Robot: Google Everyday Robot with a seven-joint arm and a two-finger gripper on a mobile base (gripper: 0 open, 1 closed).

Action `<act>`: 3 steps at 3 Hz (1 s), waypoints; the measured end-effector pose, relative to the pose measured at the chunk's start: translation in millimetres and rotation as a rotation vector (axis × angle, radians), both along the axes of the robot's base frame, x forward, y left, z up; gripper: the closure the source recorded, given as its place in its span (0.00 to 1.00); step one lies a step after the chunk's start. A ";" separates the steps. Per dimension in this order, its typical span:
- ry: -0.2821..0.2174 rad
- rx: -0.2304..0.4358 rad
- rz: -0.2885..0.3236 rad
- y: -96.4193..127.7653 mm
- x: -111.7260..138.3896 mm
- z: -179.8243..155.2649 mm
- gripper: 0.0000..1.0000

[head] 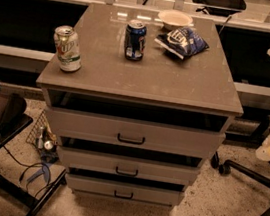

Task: Open middle drawer

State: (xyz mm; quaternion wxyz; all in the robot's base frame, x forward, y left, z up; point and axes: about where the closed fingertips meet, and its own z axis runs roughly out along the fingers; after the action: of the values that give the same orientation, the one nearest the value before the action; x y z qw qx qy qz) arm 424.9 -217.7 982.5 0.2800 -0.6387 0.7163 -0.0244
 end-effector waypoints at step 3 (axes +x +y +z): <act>-0.013 0.091 0.046 40.9 4.5 -32.9 0.00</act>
Offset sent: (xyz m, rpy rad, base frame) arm 0.0144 0.0277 -0.0395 0.0972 0.0112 0.0317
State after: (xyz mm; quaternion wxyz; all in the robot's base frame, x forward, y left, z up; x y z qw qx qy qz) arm 429.5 -176.8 949.6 0.3141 -0.6415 0.6998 0.0106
